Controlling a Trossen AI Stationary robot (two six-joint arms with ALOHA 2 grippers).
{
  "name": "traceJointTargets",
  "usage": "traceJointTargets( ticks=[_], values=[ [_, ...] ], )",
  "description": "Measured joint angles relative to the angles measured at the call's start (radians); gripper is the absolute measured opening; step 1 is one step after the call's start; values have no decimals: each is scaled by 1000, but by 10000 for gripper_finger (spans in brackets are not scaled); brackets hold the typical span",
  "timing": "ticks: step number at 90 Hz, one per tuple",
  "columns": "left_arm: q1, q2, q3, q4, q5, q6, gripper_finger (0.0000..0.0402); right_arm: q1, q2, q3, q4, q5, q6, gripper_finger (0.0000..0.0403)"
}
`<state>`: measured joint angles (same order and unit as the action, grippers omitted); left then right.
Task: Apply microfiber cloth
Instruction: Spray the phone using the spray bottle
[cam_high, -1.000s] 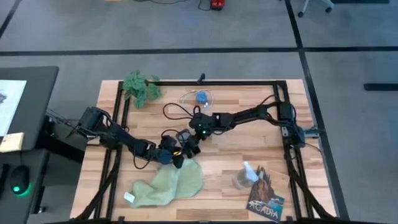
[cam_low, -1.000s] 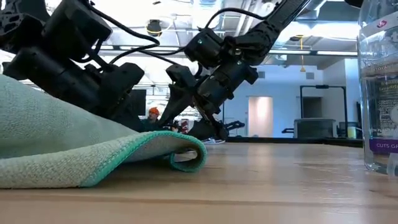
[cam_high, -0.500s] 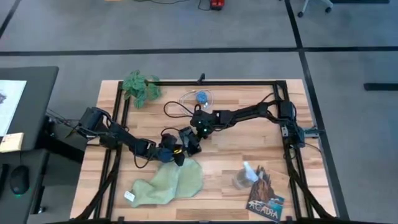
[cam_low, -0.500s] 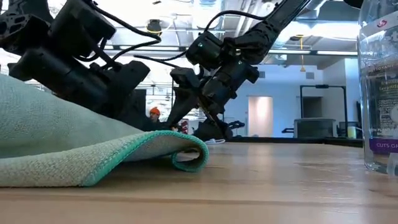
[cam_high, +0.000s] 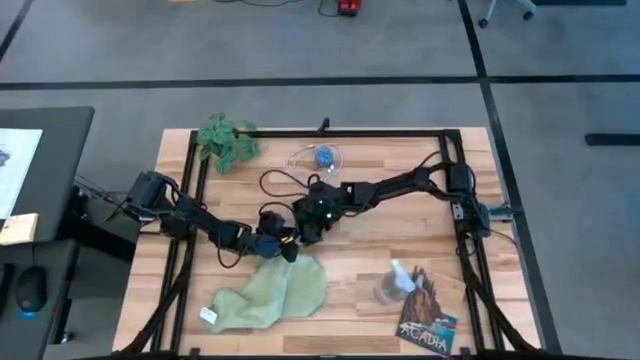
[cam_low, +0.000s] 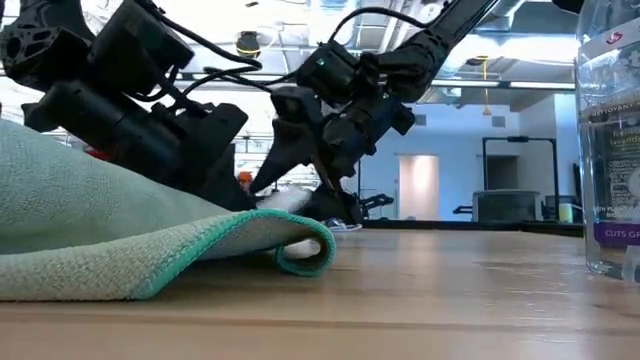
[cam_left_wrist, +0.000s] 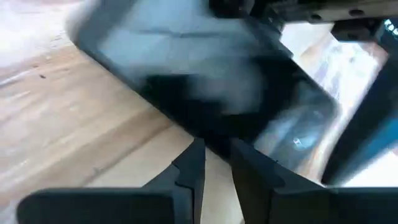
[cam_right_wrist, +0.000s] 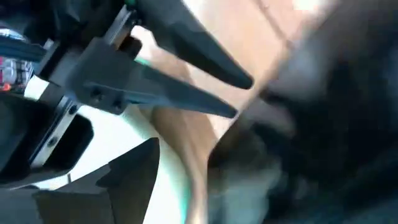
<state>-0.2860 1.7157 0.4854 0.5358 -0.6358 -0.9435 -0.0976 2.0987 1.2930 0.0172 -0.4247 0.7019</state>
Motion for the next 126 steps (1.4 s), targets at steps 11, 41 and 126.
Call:
traceJointTargets(
  ticks=[11,41,126],
  values=[
    [-1,0,0,-2,6,0,55,-3,0,0,-5,17,-3,271],
    [-22,0,0,-5,21,-1,55,-6,-4,3,-54,141,-22,80],
    [-103,-108,1,288,-32,313,56,28,-732,-852,554,422,-223,12]
  ],
)
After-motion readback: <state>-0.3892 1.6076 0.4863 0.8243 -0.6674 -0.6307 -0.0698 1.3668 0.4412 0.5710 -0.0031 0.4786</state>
